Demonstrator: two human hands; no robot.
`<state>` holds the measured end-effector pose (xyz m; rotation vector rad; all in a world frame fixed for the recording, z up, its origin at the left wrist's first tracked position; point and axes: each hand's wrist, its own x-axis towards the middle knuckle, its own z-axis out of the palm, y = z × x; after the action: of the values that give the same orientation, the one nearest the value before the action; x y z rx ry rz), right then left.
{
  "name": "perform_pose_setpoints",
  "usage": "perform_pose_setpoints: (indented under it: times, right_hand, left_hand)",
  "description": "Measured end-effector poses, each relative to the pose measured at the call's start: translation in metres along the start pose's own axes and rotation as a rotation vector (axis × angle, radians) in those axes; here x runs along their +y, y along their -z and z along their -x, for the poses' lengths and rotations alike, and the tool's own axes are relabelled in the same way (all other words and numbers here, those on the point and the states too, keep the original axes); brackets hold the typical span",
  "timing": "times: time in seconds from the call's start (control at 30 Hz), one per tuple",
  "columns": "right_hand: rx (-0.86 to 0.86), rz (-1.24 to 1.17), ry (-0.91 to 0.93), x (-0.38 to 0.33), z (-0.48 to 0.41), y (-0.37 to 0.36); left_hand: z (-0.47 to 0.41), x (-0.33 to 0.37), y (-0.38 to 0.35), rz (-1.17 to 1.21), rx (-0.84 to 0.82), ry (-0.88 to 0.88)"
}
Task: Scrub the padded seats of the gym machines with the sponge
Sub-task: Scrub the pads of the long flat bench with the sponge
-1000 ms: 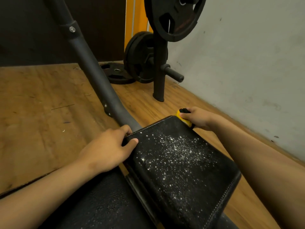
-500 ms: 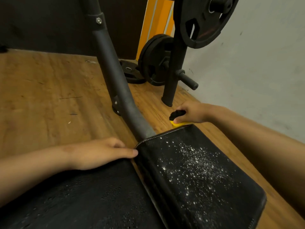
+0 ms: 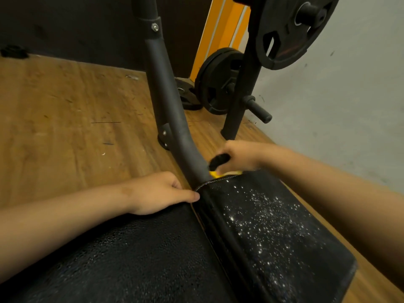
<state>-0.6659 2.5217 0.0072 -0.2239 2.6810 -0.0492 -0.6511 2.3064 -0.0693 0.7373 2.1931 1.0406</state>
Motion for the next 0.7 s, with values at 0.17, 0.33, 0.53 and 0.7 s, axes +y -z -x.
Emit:
perform_pose_setpoints:
  times: [0.17, 0.33, 0.53, 0.7]
  right_hand:
    - [-0.168, 0.151, -0.3, 0.038, -0.016, 0.007]
    - [-0.387, -0.136, -0.217, -0.004, -0.033, 0.006]
    - [-0.437, -0.637, -0.037, -0.015, -0.032, -0.005]
    - [-0.424, -0.529, -0.122, 0.006, -0.026, 0.003]
  left_hand:
    - [-0.001, 0.007, -0.001, -0.069, 0.044, 0.011]
    - [-0.001, 0.008, -0.002, -0.093, 0.048, 0.023]
    - [-0.002, 0.009, -0.001, -0.078, 0.051, 0.01]
    - [0.0, 0.009, 0.0, -0.078, 0.052, 0.027]
